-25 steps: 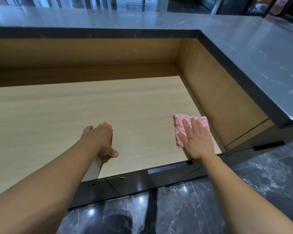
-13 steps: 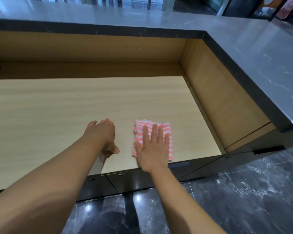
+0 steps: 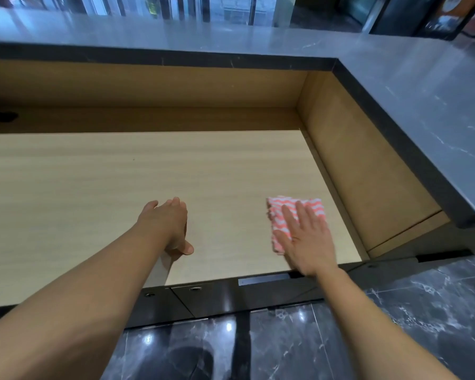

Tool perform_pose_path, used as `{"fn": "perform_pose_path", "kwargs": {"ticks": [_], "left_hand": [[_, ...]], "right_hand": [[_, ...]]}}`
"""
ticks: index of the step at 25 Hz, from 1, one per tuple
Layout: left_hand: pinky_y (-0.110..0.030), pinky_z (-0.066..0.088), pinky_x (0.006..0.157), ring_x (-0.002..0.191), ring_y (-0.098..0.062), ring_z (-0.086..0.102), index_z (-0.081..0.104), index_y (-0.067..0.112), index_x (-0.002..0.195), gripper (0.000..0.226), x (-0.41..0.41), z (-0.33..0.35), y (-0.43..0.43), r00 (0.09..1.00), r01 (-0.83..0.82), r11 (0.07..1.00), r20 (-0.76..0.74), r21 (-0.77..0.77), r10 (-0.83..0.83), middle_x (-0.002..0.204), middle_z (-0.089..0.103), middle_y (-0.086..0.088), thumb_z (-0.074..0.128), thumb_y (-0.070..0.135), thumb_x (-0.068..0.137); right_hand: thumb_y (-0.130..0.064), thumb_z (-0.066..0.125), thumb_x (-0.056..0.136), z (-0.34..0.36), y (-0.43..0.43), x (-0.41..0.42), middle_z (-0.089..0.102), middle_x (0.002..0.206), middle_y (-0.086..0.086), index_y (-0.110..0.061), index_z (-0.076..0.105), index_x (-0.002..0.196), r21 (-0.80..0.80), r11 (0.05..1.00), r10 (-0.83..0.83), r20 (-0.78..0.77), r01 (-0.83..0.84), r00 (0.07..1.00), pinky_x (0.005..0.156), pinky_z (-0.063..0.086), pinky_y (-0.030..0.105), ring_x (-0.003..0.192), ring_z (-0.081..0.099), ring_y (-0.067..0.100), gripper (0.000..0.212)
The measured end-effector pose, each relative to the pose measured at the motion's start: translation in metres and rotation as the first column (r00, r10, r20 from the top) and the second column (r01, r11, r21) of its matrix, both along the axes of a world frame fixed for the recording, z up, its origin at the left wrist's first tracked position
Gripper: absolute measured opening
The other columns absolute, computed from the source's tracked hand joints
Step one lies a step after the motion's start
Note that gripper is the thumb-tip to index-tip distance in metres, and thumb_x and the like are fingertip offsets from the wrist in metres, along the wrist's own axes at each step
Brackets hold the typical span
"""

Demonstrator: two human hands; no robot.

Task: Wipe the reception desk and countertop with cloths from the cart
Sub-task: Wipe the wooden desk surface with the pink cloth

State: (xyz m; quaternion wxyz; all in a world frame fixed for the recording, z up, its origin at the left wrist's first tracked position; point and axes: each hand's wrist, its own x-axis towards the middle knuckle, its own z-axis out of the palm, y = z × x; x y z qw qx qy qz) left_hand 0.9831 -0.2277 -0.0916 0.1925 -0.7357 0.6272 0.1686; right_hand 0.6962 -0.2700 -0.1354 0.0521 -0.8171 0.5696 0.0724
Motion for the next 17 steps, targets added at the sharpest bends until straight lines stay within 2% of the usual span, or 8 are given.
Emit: {"fn": "perform_pose_path", "kwargs": {"ticks": [2,5,7,8,10,15,17], "left_hand": [[-0.041,0.013,0.117,0.131,-0.015,0.037,0.037,0.016,0.133,0.085,0.002,0.000,0.001,1.000,0.004,1.000,-0.021,-0.027,-0.004,0.136,0.041,0.003,0.072,0.061,0.070],[-0.041,0.011,0.117,0.131,-0.015,0.039,0.041,0.017,0.127,0.082,0.008,-0.002,0.007,0.998,0.025,0.992,-0.047,-0.120,-0.030,0.134,0.043,0.004,0.069,0.066,0.067],[-0.042,0.005,0.118,0.141,-0.017,0.028,0.037,0.016,0.135,0.089,0.013,-0.005,0.018,0.996,0.031,0.980,-0.082,-0.196,-0.048,0.146,0.036,0.002,0.066,0.069,0.069],[-0.041,0.000,0.119,0.147,-0.017,0.015,0.028,0.016,0.145,0.096,0.018,-0.007,0.024,0.994,0.024,0.975,-0.100,-0.223,-0.048,0.156,0.023,0.000,0.063,0.069,0.072],[-0.039,-0.006,0.119,0.149,-0.013,-0.003,0.010,0.018,0.154,0.100,0.037,-0.008,0.037,0.989,-0.010,0.968,-0.143,-0.252,-0.028,0.162,0.000,-0.001,0.057,0.066,0.080],[-0.035,-0.003,0.118,0.148,-0.010,-0.002,0.008,0.020,0.154,0.078,0.126,-0.003,0.076,0.988,-0.098,0.963,-0.138,-0.251,0.064,0.162,-0.002,0.000,0.044,0.053,0.094],[-0.034,0.001,0.118,0.148,-0.011,0.001,0.009,0.020,0.154,0.072,0.159,-0.001,0.091,0.988,-0.109,0.966,-0.128,-0.234,0.081,0.162,0.000,0.000,0.043,0.047,0.097]], "right_hand": [[-0.071,-0.020,0.075,0.000,-0.011,-0.012,-0.009,0.163,0.004,-0.032,-0.007,0.154,-0.009,0.996,-0.091,-0.030,0.091,0.995,0.121,-0.004,0.043,0.150,-0.011,0.023,0.089],[-0.062,0.003,0.096,-0.001,-0.011,-0.002,-0.011,0.163,0.005,-0.030,-0.005,0.155,0.042,0.973,-0.225,-0.002,0.225,0.974,0.120,-0.007,0.044,0.150,-0.013,0.024,0.068],[-0.057,0.012,0.099,-0.002,-0.004,0.018,-0.016,0.162,0.005,-0.029,-0.008,0.155,0.079,0.950,-0.303,0.025,0.301,0.953,0.119,-0.010,0.045,0.149,-0.018,0.025,0.066],[-0.056,0.012,0.099,-0.003,-0.001,0.029,-0.017,0.162,0.006,-0.028,-0.010,0.155,0.086,0.945,-0.320,0.034,0.316,0.947,0.119,-0.011,0.046,0.148,-0.019,0.025,0.066],[-0.055,0.012,0.100,-0.003,0.008,0.056,-0.018,0.161,0.006,-0.026,-0.011,0.154,0.080,0.945,-0.323,0.045,0.318,0.945,0.118,-0.012,0.046,0.148,-0.021,0.026,0.066],[-0.053,0.010,0.100,-0.005,0.051,0.160,-0.020,0.161,0.007,-0.025,-0.013,0.153,0.054,0.963,-0.269,0.103,0.265,0.957,0.118,-0.014,0.049,0.147,-0.022,0.028,0.065],[-0.053,0.000,0.096,-0.006,0.076,0.212,-0.020,0.161,0.008,-0.024,-0.014,0.153,0.030,0.976,-0.217,0.123,0.215,0.968,0.116,-0.018,0.050,0.146,-0.024,0.029,0.065]]}}
